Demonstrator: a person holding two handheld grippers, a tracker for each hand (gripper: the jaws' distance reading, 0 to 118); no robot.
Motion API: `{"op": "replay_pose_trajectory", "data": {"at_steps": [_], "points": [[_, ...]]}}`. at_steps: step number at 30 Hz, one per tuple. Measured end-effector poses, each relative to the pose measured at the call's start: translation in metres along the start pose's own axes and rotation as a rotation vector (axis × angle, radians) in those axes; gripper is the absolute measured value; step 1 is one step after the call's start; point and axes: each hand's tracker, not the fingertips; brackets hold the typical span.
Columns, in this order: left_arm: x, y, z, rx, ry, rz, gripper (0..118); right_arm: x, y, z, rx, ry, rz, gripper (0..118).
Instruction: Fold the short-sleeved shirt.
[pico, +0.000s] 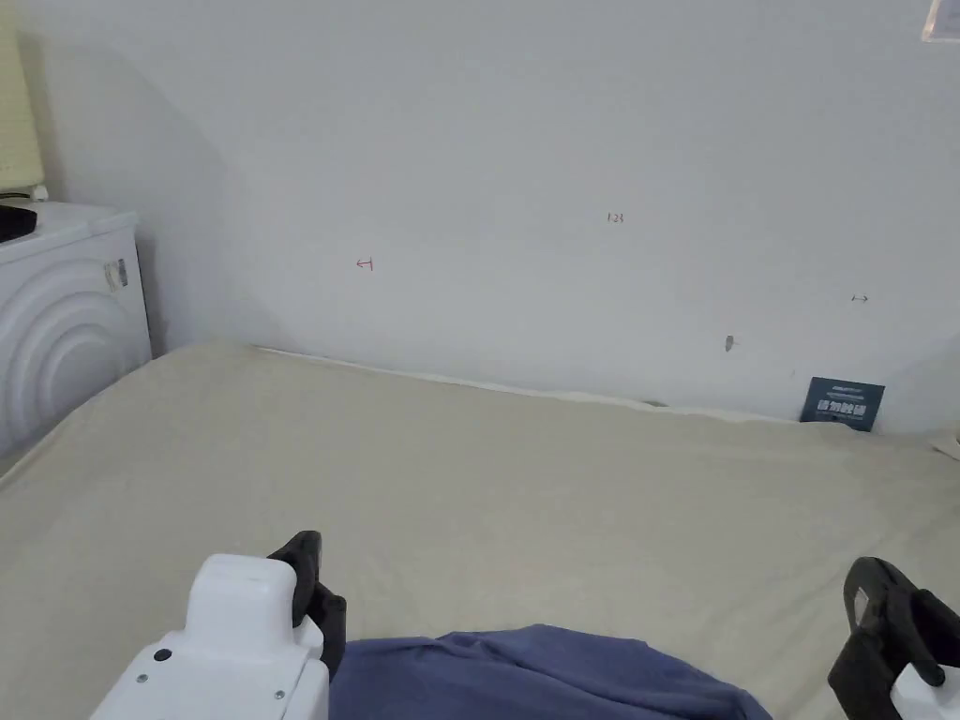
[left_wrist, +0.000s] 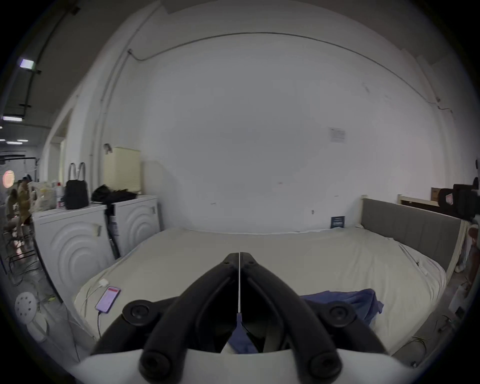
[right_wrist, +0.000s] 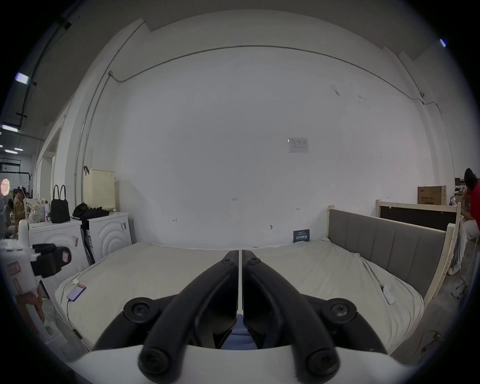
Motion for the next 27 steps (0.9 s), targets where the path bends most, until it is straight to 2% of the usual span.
{"op": "replay_pose_trajectory", "data": {"at_steps": [8, 12, 14, 15, 16, 17, 18, 20, 23, 27], "points": [[-0.027, -0.013, -0.005, -0.064, 0.002, 0.009, 0, -0.009, -0.004, 0.008, -0.004, 0.016, -0.006, 3], [-0.035, -0.020, -0.041, -0.114, -0.035, 0.051, 0, -0.007, -0.005, 0.002, -0.014, 0.026, 0.003, 3], [-0.038, -0.028, -0.072, -0.169, -0.005, 0.053, 3, -0.005, -0.008, -0.005, -0.022, 0.029, 0.002, 3], [-0.042, -0.035, -0.091, -0.219, -0.017, 0.058, 16, -0.003, -0.009, -0.008, -0.028, 0.028, -0.001, 3], [-0.042, -0.039, -0.107, -0.240, -0.022, 0.052, 44, -0.002, -0.011, -0.012, -0.034, 0.028, -0.004, 3], [-0.045, -0.049, -0.131, -0.280, -0.024, 0.046, 96, -0.001, -0.014, -0.015, -0.038, 0.026, -0.007, 3], [-0.048, -0.059, -0.155, -0.351, -0.035, 0.033, 118, 0.001, -0.017, -0.019, -0.045, 0.027, -0.010, 3], [-0.052, -0.084, -0.200, -0.459, -0.069, 0.007, 118, 0.004, -0.024, -0.028, -0.066, 0.023, -0.012, 3], [-0.062, -0.125, -0.269, -0.588, 0.005, -0.035, 118, 0.008, -0.038, -0.043, -0.107, 0.018, 0.001, 3], [-0.065, -0.172, -0.325, -0.736, -0.004, -0.181, 118, 0.015, -0.059, -0.064, -0.165, 0.012, 0.006, 3]]}}
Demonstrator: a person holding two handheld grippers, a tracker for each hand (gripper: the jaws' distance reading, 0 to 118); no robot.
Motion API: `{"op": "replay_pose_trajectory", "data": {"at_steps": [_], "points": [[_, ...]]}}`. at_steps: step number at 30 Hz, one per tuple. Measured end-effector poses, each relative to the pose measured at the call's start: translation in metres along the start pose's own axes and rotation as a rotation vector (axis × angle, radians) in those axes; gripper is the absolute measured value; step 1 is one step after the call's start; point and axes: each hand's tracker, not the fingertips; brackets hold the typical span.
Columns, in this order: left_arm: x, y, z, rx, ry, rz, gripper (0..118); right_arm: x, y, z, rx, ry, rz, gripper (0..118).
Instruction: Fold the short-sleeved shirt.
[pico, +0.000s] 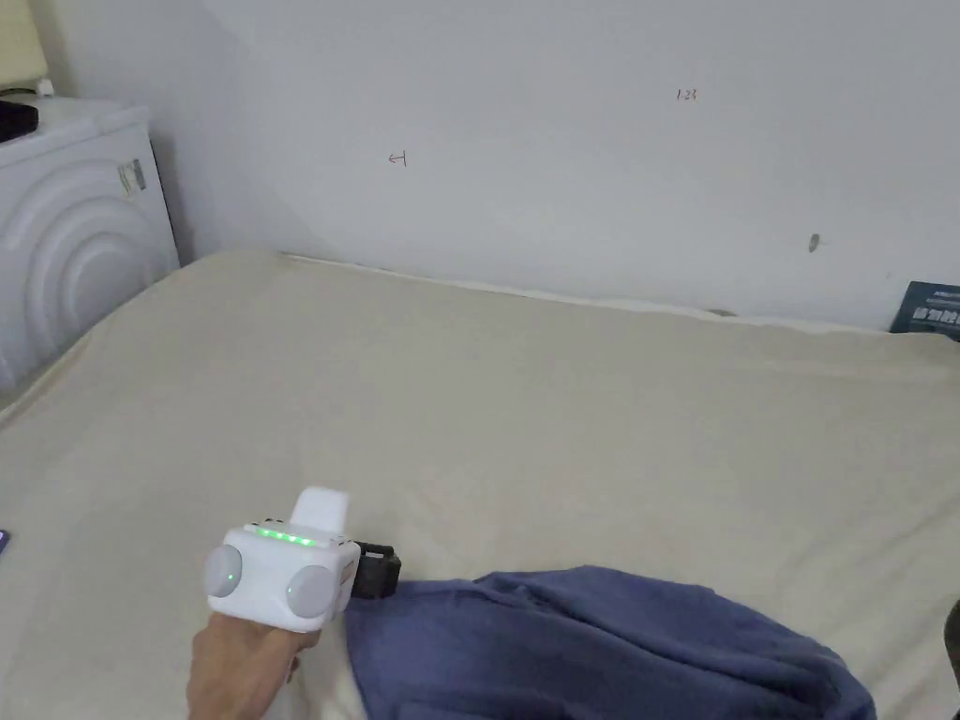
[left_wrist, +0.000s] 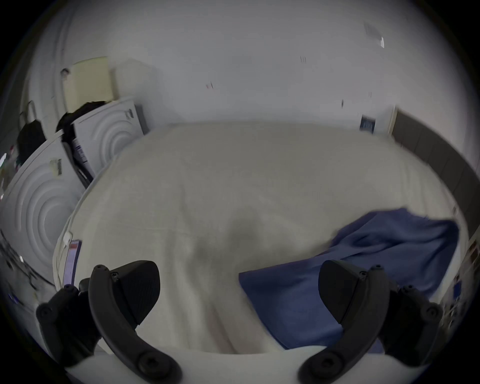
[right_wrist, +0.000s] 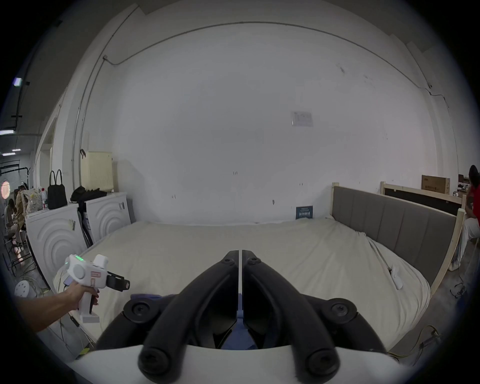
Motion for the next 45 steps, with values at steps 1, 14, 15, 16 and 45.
{"op": "replay_pose_trajectory", "data": {"at_steps": [1, 14, 15, 16, 45], "points": [[0.004, -0.002, -0.010, -0.014, 0.001, -0.022, 118, 0.001, -0.004, -0.006, -0.008, -0.006, 0.003, 3], [0.020, -0.038, -0.008, 0.014, -0.167, 0.043, 4, 0.016, -0.044, -0.119, -0.161, 0.082, 0.046, 8], [0.017, -0.038, 0.004, 0.054, -0.171, 0.074, 4, 0.018, -0.045, -0.131, -0.178, 0.084, 0.082, 21], [0.011, -0.037, 0.018, 0.089, -0.208, 0.124, 4, 0.021, -0.046, -0.146, -0.197, 0.100, 0.133, 47], [-0.037, -0.084, 0.134, 0.188, -0.117, 0.327, 4, 0.003, -0.157, -0.367, -0.722, 0.366, 0.263, 7]]}}
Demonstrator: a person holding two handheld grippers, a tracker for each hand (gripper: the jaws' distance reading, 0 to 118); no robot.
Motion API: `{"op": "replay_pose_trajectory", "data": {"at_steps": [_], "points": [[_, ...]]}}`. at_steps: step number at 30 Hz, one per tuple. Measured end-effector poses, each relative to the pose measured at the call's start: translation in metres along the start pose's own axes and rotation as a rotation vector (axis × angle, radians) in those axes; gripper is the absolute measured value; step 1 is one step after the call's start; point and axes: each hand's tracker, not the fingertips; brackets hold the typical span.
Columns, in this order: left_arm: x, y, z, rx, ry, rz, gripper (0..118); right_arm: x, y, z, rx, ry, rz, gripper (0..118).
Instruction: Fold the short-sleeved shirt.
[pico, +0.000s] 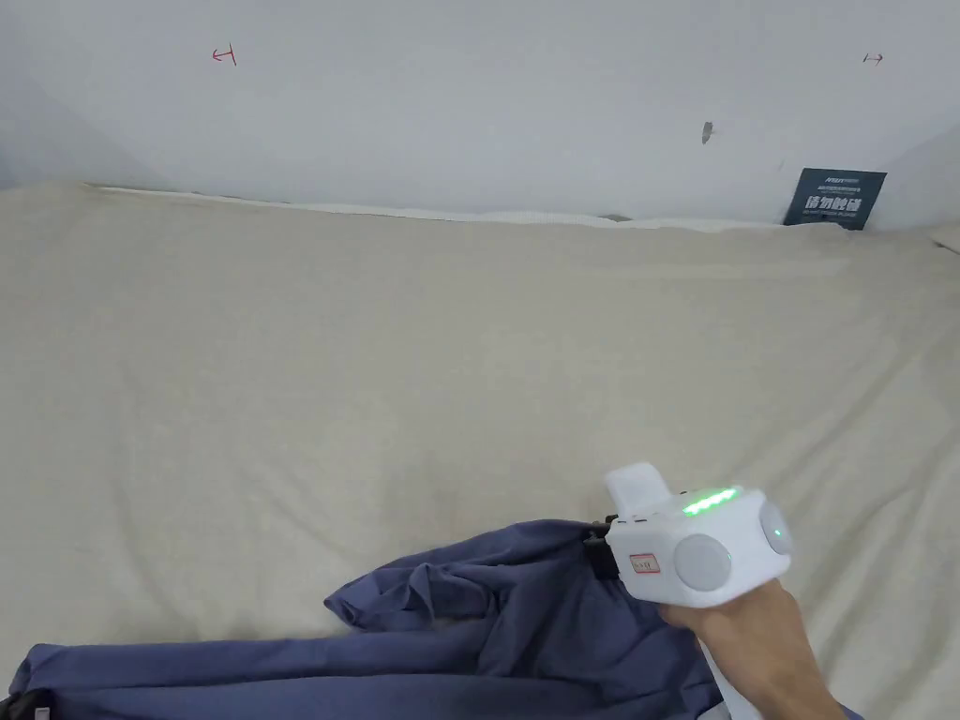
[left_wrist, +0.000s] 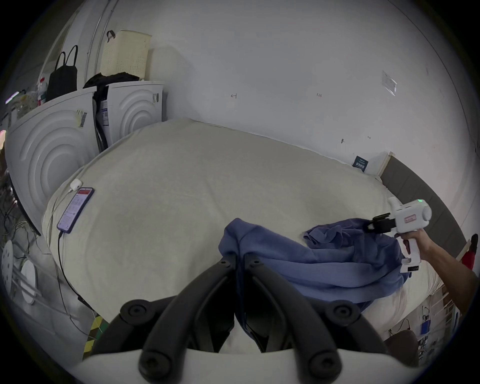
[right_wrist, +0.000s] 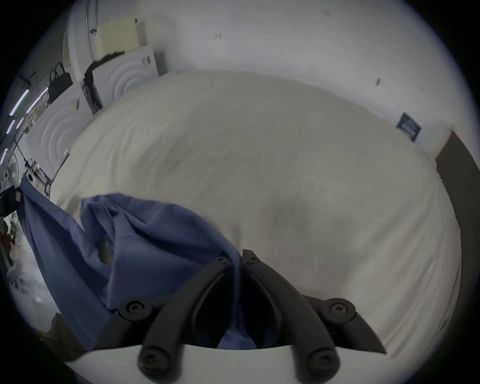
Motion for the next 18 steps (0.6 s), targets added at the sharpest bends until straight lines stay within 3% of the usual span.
{"op": "replay_pose_trajectory", "data": {"at_steps": [2, 8, 12, 18], "points": [[0.000, 0.003, 0.001, 0.013, -0.015, 0.010, 4, -0.001, -0.006, 0.030, 0.104, -0.149, 0.006, 7], [0.009, 0.031, 0.011, 0.110, -0.059, 0.027, 4, 0.021, -0.015, 0.153, 0.383, -0.263, -0.145, 7], [0.024, 0.066, 0.031, 0.215, -0.109, 0.014, 4, 0.030, -0.014, 0.249, 0.570, -0.299, -0.163, 7], [0.060, 0.153, 0.085, 0.405, -0.207, -0.008, 4, 0.013, 0.011, 0.387, 0.758, -0.375, -0.129, 7]]}}
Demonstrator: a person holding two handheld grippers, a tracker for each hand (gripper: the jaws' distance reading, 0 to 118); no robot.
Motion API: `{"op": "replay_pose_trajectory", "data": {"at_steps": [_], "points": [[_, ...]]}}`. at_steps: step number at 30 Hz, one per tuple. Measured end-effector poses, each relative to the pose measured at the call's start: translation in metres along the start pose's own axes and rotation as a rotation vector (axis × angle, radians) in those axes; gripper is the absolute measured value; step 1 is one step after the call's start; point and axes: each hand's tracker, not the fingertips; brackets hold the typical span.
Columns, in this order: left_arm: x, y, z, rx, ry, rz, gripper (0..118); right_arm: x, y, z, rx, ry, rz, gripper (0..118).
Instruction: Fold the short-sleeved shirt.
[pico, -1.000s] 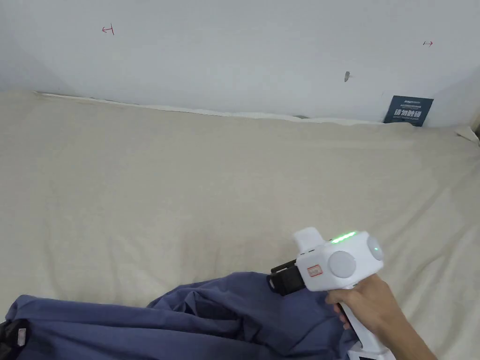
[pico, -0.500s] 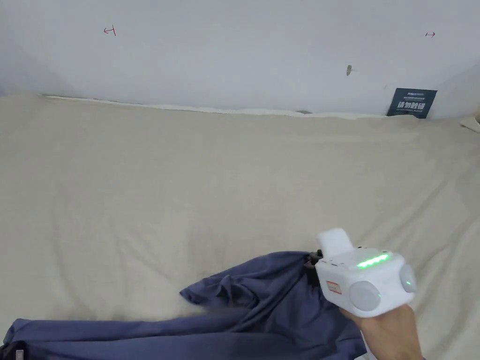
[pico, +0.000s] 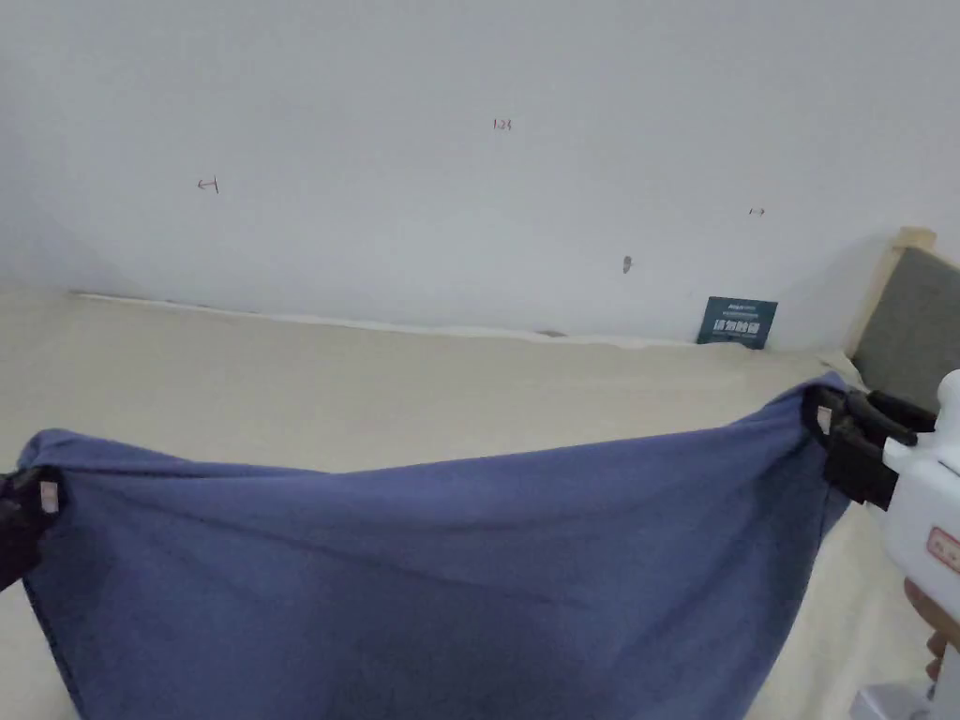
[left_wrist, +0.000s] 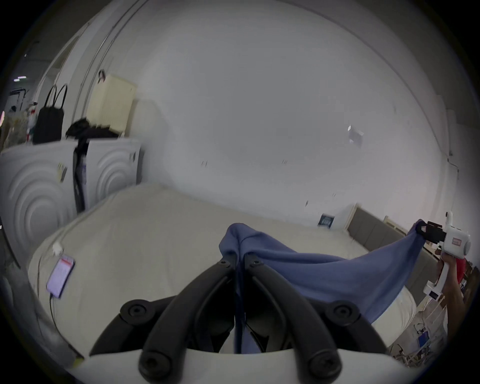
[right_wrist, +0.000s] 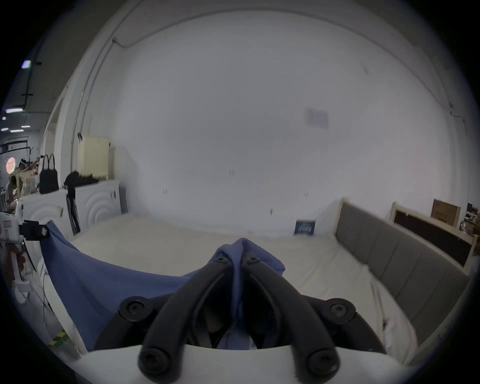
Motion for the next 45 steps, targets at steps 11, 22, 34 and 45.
{"op": "replay_pose_trajectory", "data": {"at_steps": [11, 22, 34, 45], "points": [[0.032, 0.169, -0.009, 0.138, -0.084, -0.075, 4, 0.004, 0.139, 0.015, 0.131, -0.120, 0.062, 7], [0.025, 0.198, -0.082, 0.280, -0.158, 0.868, 4, -0.022, 0.176, -0.079, 0.086, -0.162, -0.028, 7], [-0.004, 0.211, -0.167, 0.245, -0.161, 0.860, 4, -0.029, 0.162, -0.178, 0.025, -0.162, -0.001, 7], [-0.026, 0.195, -0.194, 0.113, -0.049, -0.045, 4, -0.033, 0.102, -0.217, -0.010, -0.151, -0.037, 7]]}}
